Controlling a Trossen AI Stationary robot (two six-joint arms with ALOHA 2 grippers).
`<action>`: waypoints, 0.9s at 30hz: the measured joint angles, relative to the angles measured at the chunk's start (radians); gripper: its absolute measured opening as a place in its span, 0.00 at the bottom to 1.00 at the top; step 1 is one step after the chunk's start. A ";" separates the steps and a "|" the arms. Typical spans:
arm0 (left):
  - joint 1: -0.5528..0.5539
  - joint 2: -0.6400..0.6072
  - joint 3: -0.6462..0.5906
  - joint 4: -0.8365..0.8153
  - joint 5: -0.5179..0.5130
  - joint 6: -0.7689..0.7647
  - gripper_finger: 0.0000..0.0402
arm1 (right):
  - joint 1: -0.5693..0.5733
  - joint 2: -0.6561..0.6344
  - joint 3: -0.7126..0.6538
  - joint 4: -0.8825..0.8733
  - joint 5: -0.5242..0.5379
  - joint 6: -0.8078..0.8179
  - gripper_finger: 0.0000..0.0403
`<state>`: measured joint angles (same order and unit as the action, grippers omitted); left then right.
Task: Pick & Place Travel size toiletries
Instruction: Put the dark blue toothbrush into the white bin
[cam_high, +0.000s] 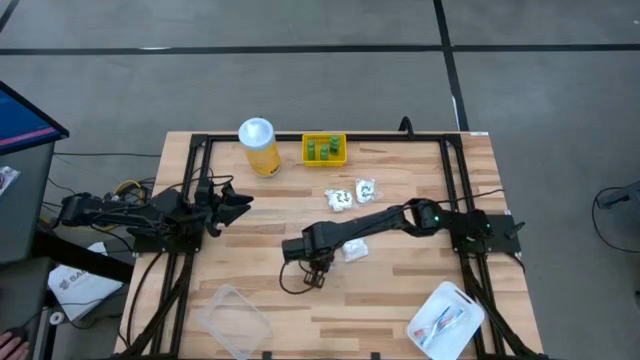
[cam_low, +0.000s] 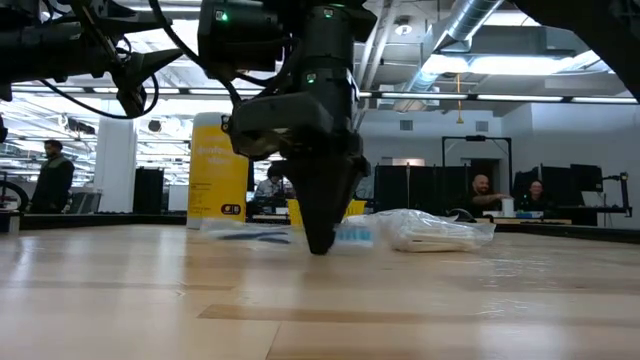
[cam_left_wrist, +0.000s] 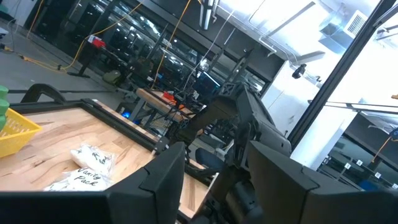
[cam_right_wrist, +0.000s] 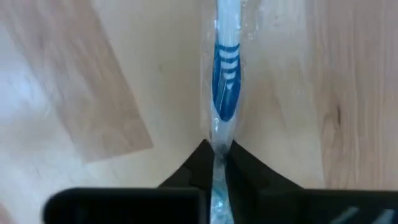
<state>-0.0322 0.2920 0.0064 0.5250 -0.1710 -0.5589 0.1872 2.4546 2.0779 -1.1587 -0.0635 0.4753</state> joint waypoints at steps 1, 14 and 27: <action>0.000 0.000 0.000 0.000 0.000 0.000 0.43 | 0.002 -0.001 0.004 -0.007 -0.004 -0.009 0.04; 0.000 0.000 0.000 0.000 0.000 0.000 0.43 | 0.083 -0.321 0.022 -0.197 0.012 -0.108 0.01; 0.000 0.000 0.000 0.000 0.000 0.000 0.43 | 0.565 -0.642 0.009 -0.406 0.269 0.108 0.02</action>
<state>-0.0326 0.2920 0.0063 0.5251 -0.1708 -0.5591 0.7527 1.8125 2.0874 -1.5648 0.2052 0.5836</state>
